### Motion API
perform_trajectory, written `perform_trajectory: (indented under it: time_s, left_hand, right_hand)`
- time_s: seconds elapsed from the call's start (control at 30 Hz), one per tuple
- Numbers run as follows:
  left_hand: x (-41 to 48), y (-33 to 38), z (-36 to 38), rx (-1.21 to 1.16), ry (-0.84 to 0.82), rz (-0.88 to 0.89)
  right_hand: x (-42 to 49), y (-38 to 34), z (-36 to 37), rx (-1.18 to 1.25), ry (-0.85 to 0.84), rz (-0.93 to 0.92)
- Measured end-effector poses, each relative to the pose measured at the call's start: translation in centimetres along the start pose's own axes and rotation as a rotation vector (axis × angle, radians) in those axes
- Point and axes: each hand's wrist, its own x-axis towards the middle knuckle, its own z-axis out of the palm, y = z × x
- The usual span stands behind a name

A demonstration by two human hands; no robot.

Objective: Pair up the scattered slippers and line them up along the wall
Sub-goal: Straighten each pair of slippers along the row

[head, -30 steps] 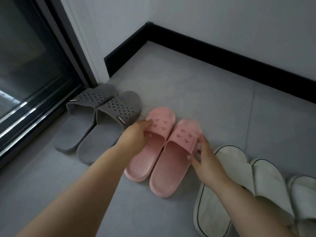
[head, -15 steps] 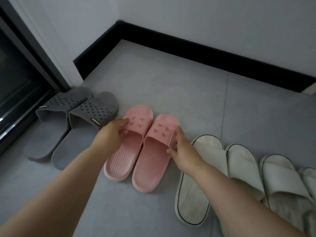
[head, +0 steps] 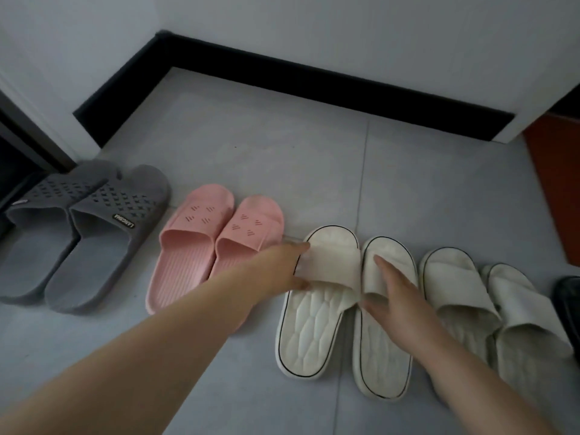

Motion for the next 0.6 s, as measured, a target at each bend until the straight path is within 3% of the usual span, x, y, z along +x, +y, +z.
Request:
perform_trajectory:
  time_s: [0.1,0.27,0.4,0.6]
  left_hand:
    - [0.4,1.0,1.7,0.073,-0.026,-0.064]
    - [0.2,1.2,1.9,0.053,0.110,-0.099]
    - [0.1,1.1,2.1,0.042,0.124,-0.134]
    - [0.0,1.6,2.6,0.081,0.180,-0.221]
  right_hand:
    - [0.9,-0.2,-0.2,-0.065,-0.027,-0.040]
    - [2.0,0.6,-1.9,-0.131,-0.091,-0.084]
    - [0.7,3.2,-2.3,-0.165,-0.170,0.021]
    - [1.3,3.2,-1.7,-0.063,-0.052,0.022]
